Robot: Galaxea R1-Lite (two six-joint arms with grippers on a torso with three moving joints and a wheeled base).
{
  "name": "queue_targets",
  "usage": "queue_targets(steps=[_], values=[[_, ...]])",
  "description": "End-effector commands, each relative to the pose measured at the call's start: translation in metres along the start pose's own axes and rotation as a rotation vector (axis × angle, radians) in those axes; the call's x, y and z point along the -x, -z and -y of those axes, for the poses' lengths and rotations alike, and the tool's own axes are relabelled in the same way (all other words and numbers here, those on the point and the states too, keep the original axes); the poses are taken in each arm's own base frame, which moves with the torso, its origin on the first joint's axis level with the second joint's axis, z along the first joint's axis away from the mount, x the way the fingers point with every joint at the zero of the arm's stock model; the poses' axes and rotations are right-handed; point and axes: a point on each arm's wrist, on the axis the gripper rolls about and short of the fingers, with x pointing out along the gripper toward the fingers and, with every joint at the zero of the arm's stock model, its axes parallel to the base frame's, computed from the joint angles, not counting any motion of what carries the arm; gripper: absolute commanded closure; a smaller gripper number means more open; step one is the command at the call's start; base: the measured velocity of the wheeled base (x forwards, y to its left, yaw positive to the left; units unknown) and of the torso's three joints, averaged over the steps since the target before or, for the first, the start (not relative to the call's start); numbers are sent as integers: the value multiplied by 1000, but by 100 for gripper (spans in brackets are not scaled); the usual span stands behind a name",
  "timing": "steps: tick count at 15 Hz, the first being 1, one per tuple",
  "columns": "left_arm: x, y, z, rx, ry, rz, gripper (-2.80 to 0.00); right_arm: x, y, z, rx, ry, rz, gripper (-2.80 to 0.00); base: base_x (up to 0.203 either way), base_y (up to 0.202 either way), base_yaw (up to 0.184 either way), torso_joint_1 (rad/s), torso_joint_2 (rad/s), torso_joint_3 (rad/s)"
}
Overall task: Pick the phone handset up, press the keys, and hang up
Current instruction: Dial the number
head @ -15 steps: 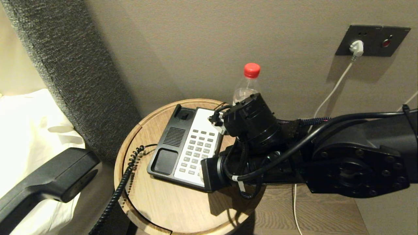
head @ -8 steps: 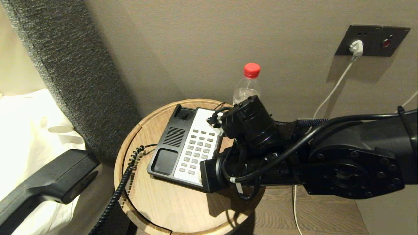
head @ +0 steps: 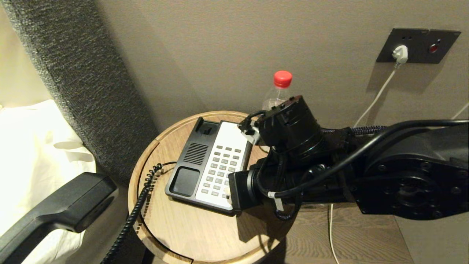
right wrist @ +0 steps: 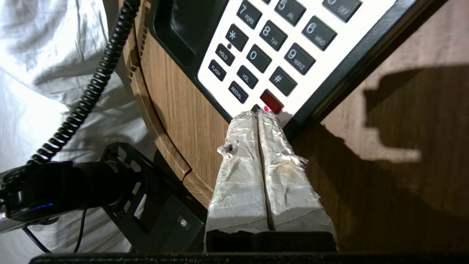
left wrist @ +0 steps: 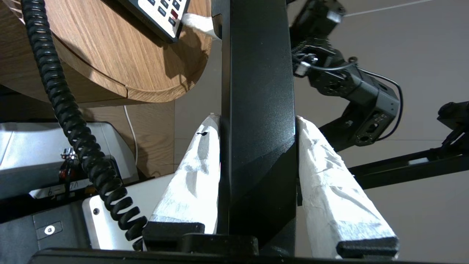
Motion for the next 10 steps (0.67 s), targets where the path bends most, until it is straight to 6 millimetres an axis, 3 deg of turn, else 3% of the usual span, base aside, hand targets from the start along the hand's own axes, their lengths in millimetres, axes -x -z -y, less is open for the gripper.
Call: queue_targets(steps=[1,7,10], values=[[-3,-2,2,7,-8,-8,0,13,-4,-3,2,-12,29,0,0,0,0,0,0,0],[-14,-6,4,-51,-44,-35,0,33,-8,-4,-1,-25,70,0,0,0,0,0,0,0],[-34,-10,1,-191,-121,-94,0,50,-12,-4,-4,-20,116,0,0,0,0,0,0,0]])
